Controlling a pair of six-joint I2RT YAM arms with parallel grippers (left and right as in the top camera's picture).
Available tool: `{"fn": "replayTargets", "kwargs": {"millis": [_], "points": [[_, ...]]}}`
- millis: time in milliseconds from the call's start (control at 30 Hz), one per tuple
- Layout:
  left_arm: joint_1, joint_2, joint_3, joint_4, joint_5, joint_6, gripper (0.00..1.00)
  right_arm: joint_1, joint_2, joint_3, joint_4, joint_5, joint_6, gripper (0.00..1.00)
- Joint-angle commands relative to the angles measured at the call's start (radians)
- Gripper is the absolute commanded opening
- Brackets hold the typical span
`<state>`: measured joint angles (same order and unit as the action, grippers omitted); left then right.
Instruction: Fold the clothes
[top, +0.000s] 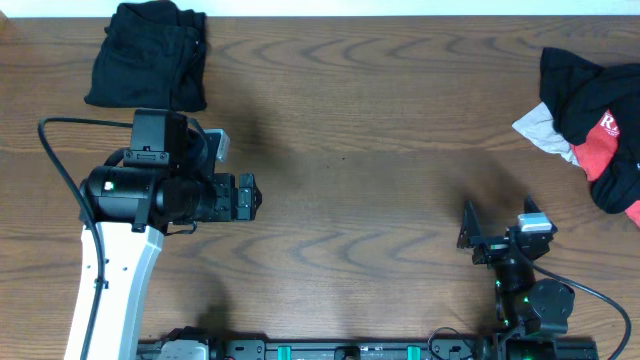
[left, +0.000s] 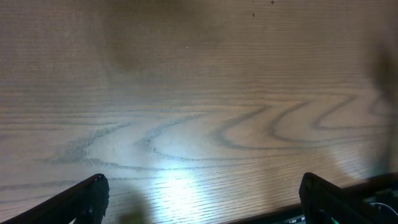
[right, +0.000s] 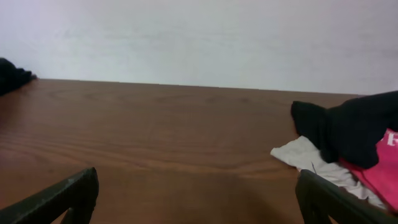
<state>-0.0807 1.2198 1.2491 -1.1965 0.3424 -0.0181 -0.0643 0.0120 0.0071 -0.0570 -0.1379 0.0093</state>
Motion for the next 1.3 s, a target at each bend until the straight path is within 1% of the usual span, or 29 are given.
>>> {"fn": "replayTargets", "kwargs": {"millis": [0,1067,1200,1267], "points": [[-0.004,0.002,0.0,-0.002,0.013,0.017,0.98,0.004,-0.007,-0.002,-0.007,0.001,-0.047,0.99],[-0.004,0.002,0.0,-0.002,0.013,0.017,0.98,0.004,-0.007,-0.002,-0.006,0.0,-0.048,0.99],[-0.004,0.002,0.0,0.066,0.006,0.017,0.98,0.004,-0.007,-0.002,-0.006,0.0,-0.048,0.99],[-0.006,-0.003,-0.002,0.103,0.033,0.017,0.98,0.004,-0.007,-0.002,-0.006,0.0,-0.048,0.99]]}}
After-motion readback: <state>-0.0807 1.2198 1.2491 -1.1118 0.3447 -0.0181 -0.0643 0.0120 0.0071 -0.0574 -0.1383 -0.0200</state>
